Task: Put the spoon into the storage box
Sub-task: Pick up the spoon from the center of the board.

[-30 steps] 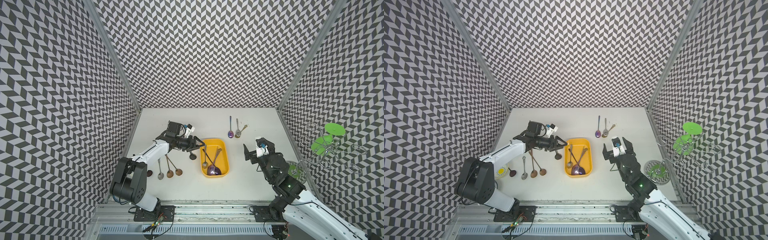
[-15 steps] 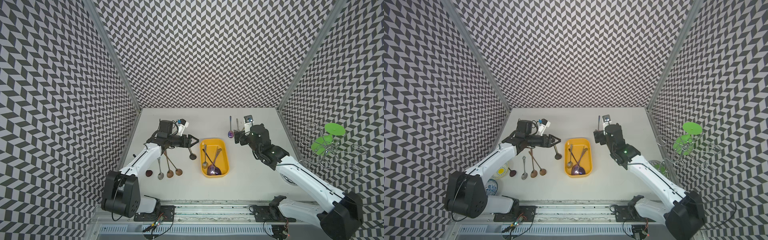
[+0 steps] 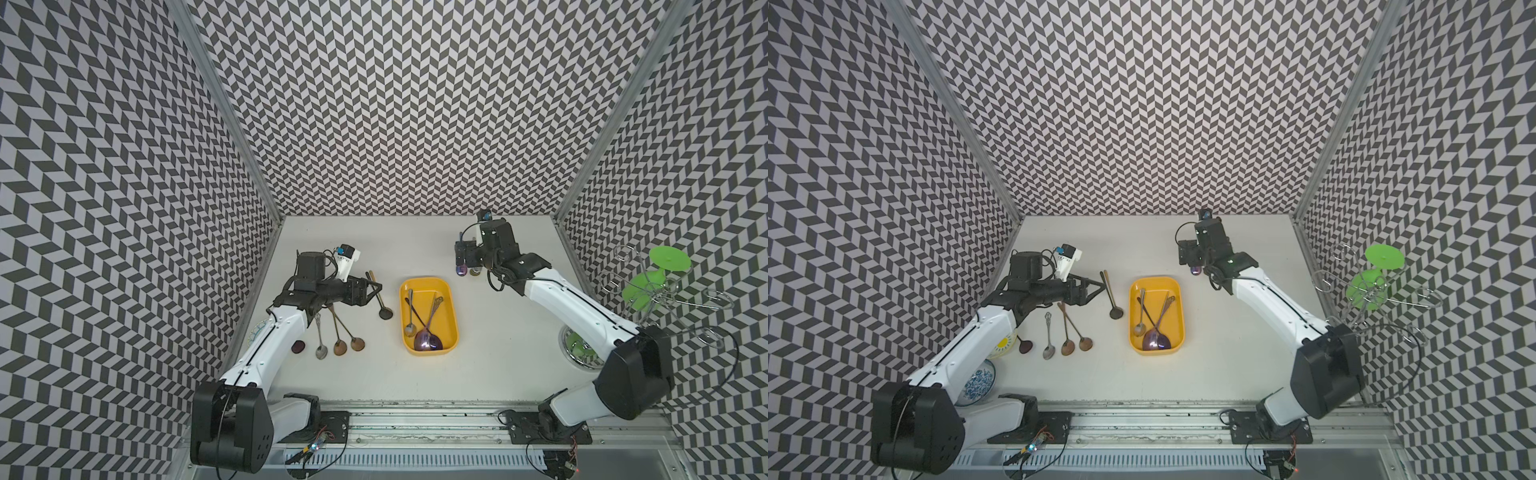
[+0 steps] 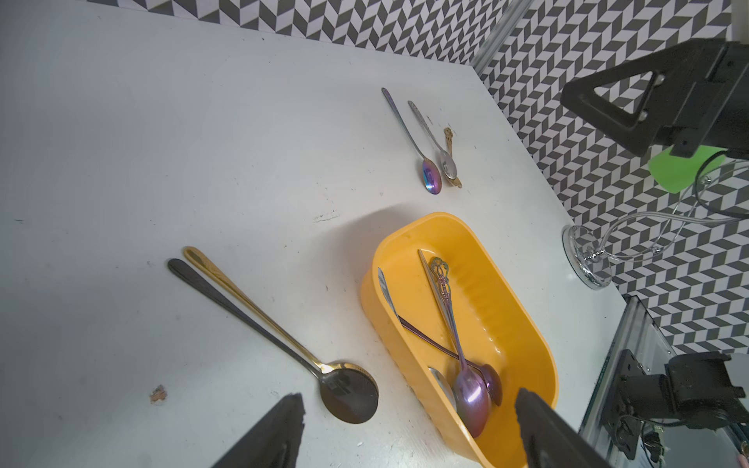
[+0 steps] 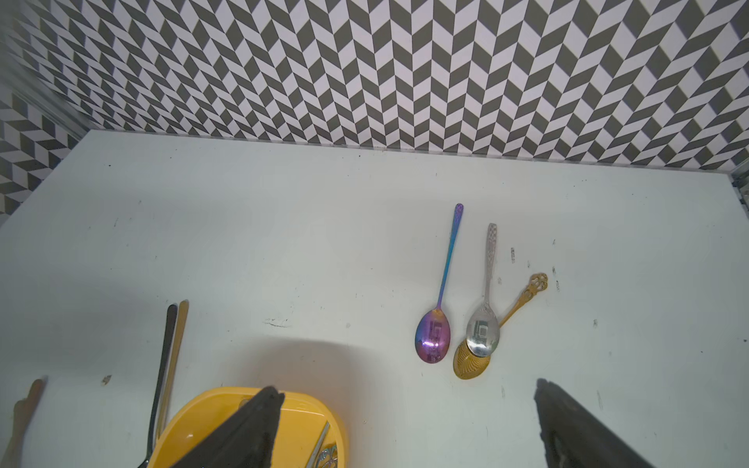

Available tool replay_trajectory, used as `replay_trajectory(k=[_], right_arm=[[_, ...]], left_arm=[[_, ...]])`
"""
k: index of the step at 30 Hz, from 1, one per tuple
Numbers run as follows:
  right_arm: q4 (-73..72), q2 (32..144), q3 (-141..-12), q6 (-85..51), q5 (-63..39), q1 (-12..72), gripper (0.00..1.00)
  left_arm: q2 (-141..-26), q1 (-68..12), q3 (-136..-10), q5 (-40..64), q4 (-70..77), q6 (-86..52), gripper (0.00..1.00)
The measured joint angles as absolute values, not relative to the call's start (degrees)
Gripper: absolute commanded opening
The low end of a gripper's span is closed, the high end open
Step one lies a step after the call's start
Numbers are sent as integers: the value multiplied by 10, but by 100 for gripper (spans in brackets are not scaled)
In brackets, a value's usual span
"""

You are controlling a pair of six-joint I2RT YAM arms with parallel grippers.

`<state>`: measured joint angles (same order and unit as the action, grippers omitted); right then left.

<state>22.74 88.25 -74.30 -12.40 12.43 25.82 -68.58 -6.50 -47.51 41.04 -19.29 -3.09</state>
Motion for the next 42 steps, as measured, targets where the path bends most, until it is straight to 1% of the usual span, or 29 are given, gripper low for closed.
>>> replay_trajectory(k=[7,17,27,31,38,42], right_arm=[[260,971,-825,-156,109,240,95],[310,1105,-943,-183,83,218,90],[361,1254,-1087,-201,76,210,80],[377,1297,-1123,-208,76,200,73],[394,1355,-1150,-215,67,178,53],[405,1381,-1161,-216,60,171,45]], left_arm=[[-669,-41,-461,407,-189,-19,99],[-651,-28,-438,401,-182,-4,99],[-651,-26,-436,392,-180,4,99],[-651,-26,-436,390,-180,4,99],[-651,-26,-436,385,-180,3,99],[-651,-26,-436,382,-180,3,99]])
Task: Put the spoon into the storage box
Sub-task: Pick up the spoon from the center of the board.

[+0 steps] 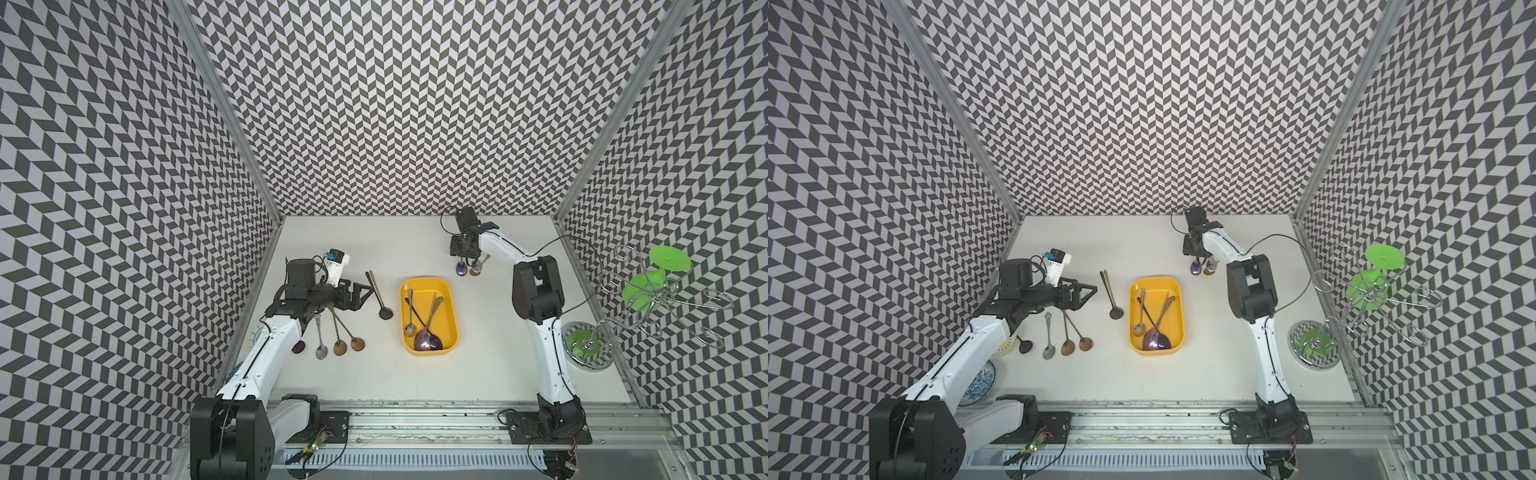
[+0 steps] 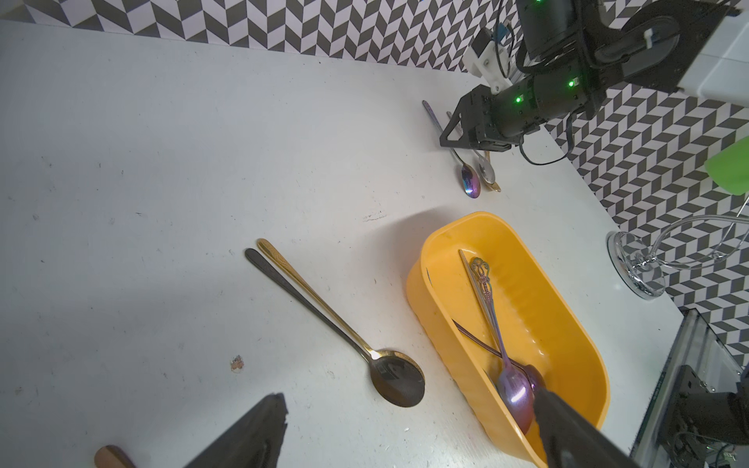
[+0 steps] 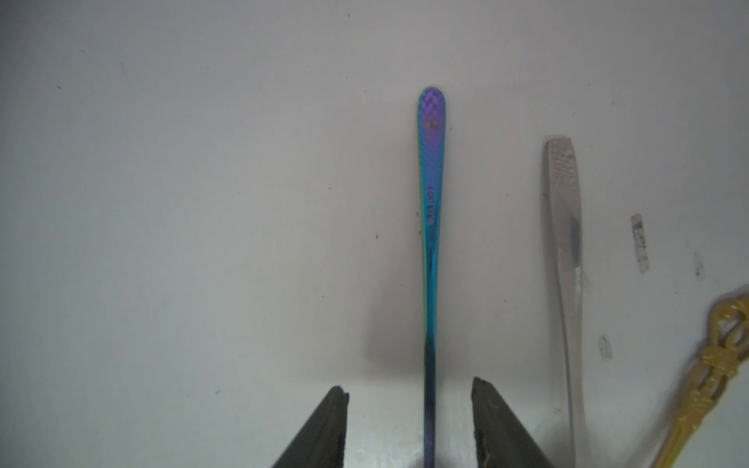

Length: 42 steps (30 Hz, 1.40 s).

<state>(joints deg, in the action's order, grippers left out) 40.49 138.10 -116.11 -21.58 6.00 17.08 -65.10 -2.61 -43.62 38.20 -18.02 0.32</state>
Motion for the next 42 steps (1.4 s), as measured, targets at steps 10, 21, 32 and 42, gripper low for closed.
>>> replay_trajectory(k=[10,21,32,42], right_arm=[[408,1400,-1182,-202,67,171,28],[423,1401,-1187,-185,83,171,0],[450,1384,-1176,-185,72,172,0],[466,1255,-1072,-194,45,199,0]], left_arm=[[-651,-26,-436,378,-180,2,99],[-651,-26,-436,371,-180,1,99],[-651,-29,-436,360,-180,1,99],[-650,-30,-436,353,-180,1,99]])
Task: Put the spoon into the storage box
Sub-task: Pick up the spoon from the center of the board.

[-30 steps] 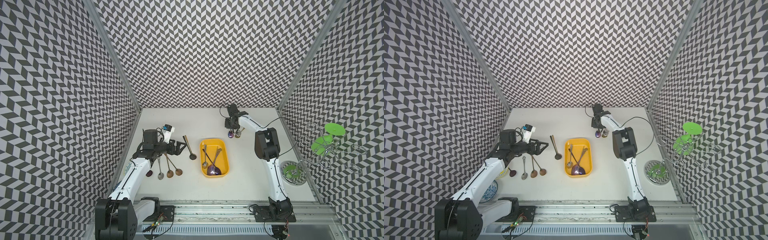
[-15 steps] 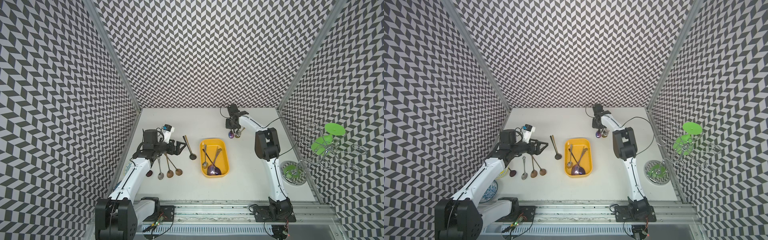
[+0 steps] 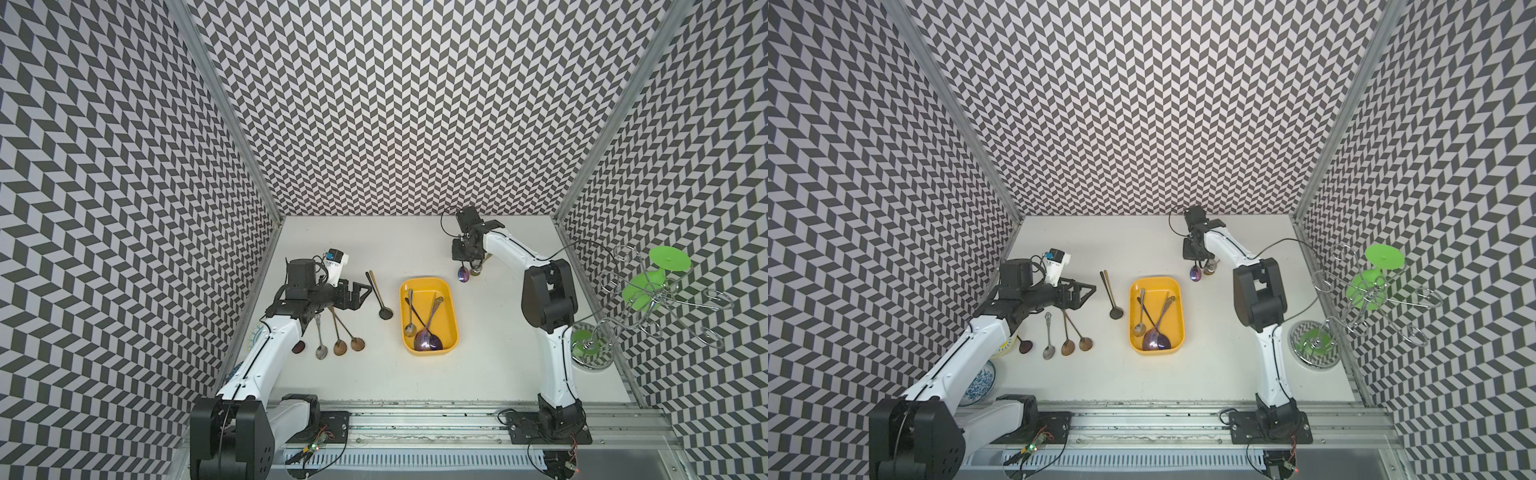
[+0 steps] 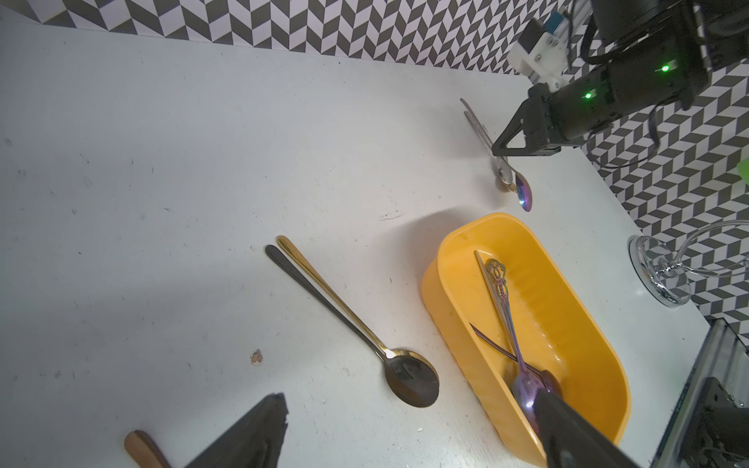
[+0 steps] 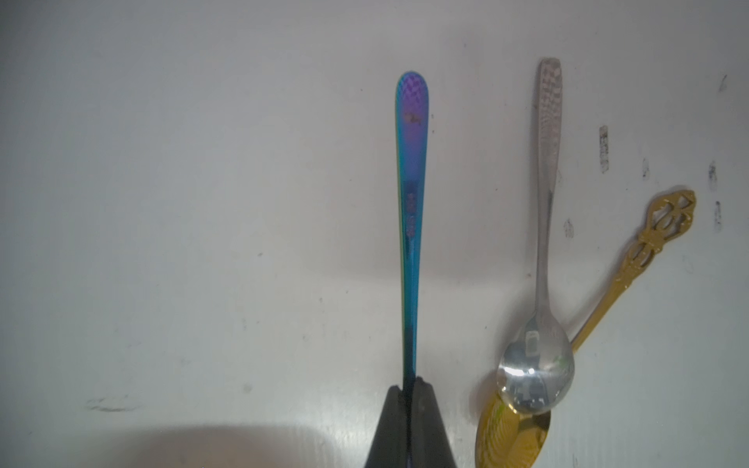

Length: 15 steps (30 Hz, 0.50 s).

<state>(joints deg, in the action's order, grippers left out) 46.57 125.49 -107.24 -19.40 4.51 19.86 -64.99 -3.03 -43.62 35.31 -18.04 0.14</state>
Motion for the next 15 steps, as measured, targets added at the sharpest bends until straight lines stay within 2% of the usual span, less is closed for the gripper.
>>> replay_trajectory(k=[15], right_arm=[[462,1067,-922,-233,36,261,0]], left_arm=[[-643,-30,-436,352,-181,14,99]])
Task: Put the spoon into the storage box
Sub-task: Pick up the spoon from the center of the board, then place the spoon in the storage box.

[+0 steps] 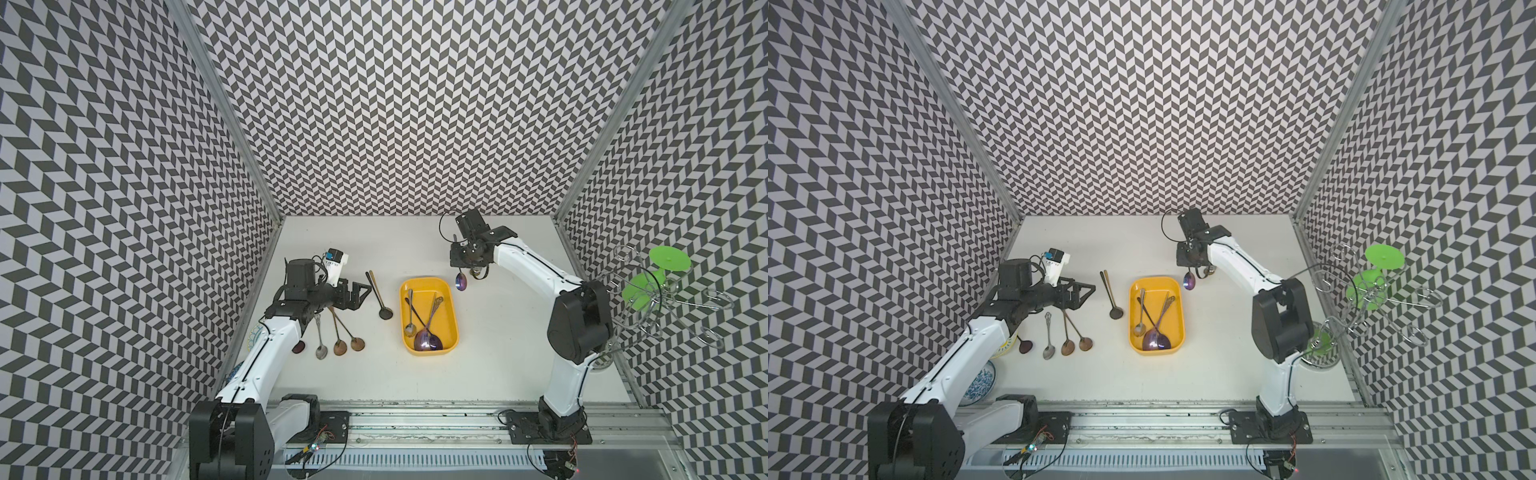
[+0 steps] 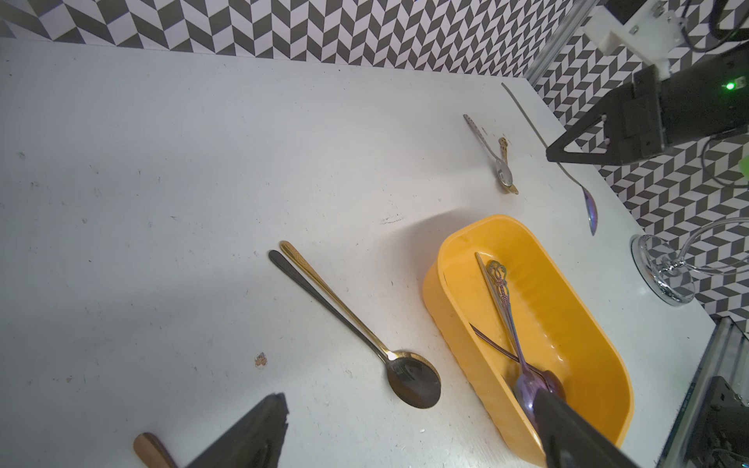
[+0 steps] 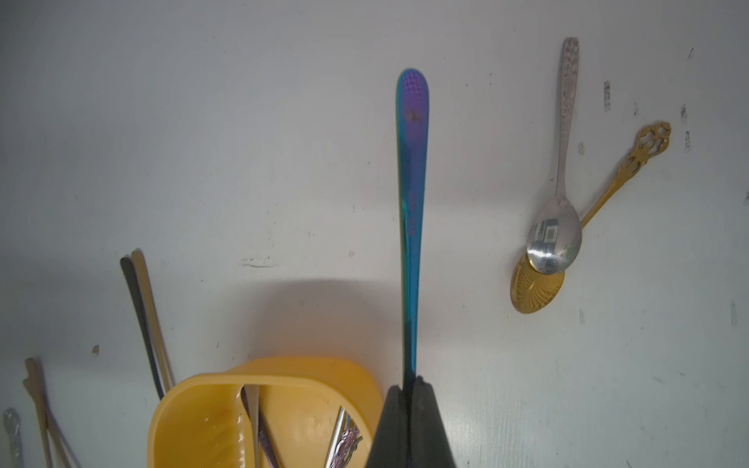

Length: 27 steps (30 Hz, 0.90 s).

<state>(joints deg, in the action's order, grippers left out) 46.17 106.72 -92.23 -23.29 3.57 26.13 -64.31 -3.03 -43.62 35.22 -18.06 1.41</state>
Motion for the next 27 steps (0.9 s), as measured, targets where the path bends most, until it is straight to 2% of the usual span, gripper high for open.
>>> replay_trajectory(k=[12,23,27], right_arm=[[443,939,-772,-296,27,340,0],[439,901,-713,-341,20,399,0],[433,892,-699,-353,18,407,4]], left_arm=[[-658,-30,-436,370,-183,60,98],[-660,-33,-442,366,-206,104,95],[-660,-38,-456,344,-229,136,95]])
